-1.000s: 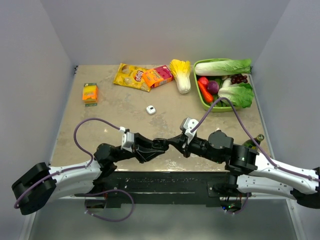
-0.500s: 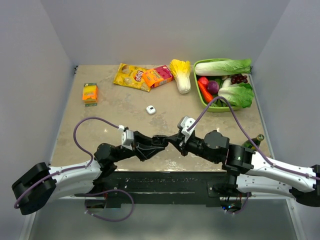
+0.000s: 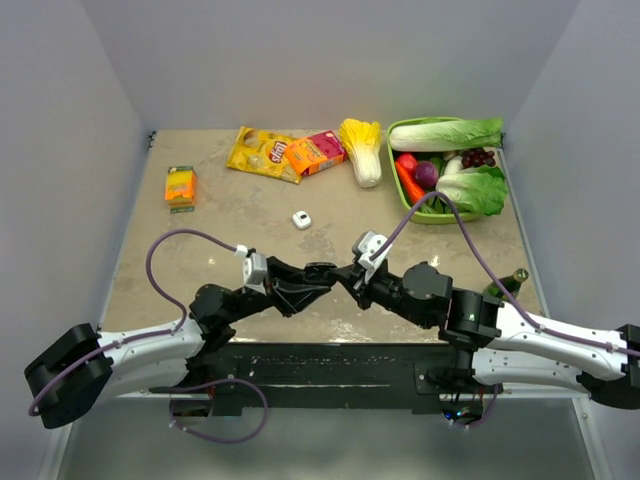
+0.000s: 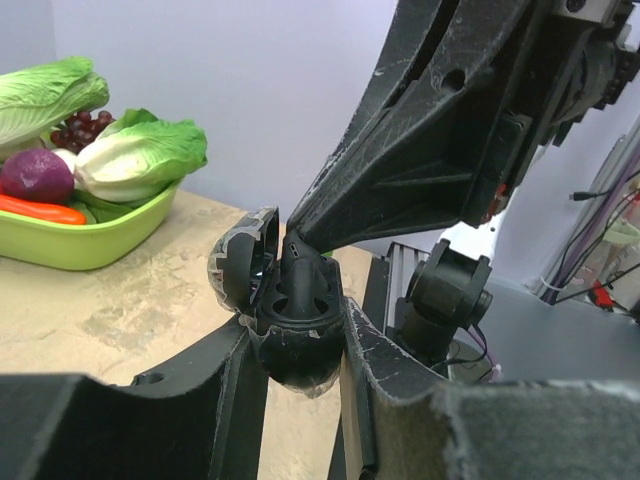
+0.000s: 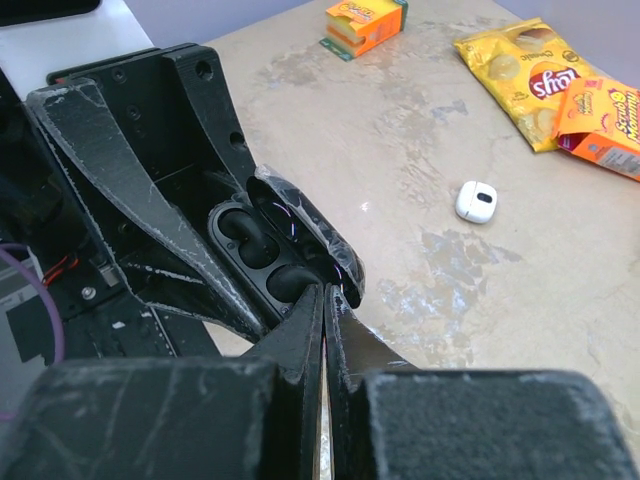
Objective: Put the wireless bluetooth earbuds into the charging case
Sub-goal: Place the earbud in the charging case.
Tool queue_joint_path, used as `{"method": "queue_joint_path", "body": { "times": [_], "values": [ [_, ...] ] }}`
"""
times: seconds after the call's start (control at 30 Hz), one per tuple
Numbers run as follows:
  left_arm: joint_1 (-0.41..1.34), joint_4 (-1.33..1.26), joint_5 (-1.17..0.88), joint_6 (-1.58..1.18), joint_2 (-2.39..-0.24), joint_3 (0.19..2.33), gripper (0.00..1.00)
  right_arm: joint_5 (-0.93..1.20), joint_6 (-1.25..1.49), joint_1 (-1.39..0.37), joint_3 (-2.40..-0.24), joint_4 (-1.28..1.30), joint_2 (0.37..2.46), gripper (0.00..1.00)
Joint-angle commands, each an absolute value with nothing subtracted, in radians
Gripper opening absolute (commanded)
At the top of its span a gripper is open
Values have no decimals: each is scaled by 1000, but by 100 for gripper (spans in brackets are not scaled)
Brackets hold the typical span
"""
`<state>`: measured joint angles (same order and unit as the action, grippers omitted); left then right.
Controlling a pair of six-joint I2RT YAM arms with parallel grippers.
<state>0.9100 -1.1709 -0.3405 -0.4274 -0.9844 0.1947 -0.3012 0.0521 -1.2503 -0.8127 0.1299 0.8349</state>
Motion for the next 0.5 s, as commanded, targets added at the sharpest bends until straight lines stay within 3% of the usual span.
{"method": "queue_joint_path", "body": {
  "times": [0.0, 0.23, 0.33, 0.47],
  "values": [
    [910, -1262, -304, -456, -997, 259, 0, -380, 58, -1262, -801, 89, 844, 0],
    [910, -1258, -284, -446, -996, 270, 0, -379, 57, -1272, -793, 86, 821, 0],
    [910, -1256, -284, -442, -997, 267, 0, -390, 64, -1270, -793, 83, 796, 11],
    [911, -1259, -284, -442, -996, 259, 0, -402, 78, -1270, -805, 86, 776, 35]
  ]
}}
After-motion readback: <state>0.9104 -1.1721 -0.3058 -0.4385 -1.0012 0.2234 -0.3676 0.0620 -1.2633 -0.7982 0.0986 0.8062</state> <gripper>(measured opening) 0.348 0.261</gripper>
